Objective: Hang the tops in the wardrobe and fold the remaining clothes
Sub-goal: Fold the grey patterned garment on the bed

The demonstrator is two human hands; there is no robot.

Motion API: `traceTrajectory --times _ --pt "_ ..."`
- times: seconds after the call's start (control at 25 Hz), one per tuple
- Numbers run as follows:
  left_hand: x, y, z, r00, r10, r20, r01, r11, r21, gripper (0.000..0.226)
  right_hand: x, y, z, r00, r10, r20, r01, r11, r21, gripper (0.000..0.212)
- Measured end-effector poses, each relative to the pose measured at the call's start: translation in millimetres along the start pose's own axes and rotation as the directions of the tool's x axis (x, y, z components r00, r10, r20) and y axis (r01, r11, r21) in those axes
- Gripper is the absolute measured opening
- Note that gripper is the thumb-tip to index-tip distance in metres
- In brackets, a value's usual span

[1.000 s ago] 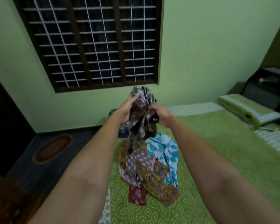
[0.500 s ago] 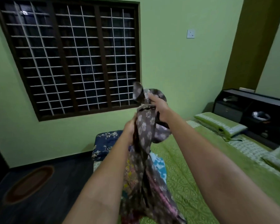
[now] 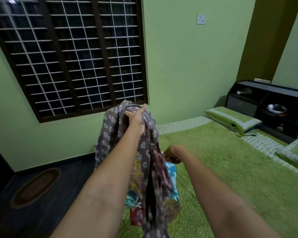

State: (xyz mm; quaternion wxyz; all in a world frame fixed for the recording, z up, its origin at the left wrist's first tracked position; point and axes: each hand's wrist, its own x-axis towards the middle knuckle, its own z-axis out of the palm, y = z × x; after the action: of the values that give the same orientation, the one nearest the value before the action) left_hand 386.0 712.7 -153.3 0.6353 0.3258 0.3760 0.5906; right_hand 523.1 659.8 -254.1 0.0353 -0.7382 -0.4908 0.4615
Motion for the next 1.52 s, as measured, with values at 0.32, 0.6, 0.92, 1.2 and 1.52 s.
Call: traceTrajectory --times 0.32,0.6,0.92,1.2,1.52 --pt "-9 7 8 0.949 -0.039 -0.312 -0.05 0.96 -0.274 0.095 18 -49 14 0.957 -0.285 -0.058 0.128 0.232 0.964 0.08" --pt "-44 -13 -43 0.897 -0.205 -0.391 0.417 0.686 0.596 0.038 -4 -104 -81 0.819 -0.478 -0.318 0.352 -0.02 0.936 0.054" --pt "-29 -31 -11 0.996 -0.078 -0.044 0.069 0.981 -0.18 0.104 -49 -112 -83 0.644 -0.7 0.309 0.634 0.714 0.297 0.032" --pt "-5 -25 3 0.985 0.126 -0.114 -0.159 0.921 -0.356 0.037 16 -72 -70 0.814 -0.571 -0.102 0.463 0.533 0.709 0.025" --pt "1 -11 -19 0.971 0.231 -0.061 -0.15 0.788 0.597 0.029 7 -60 -50 0.749 -0.66 0.063 0.334 0.458 0.824 0.054"
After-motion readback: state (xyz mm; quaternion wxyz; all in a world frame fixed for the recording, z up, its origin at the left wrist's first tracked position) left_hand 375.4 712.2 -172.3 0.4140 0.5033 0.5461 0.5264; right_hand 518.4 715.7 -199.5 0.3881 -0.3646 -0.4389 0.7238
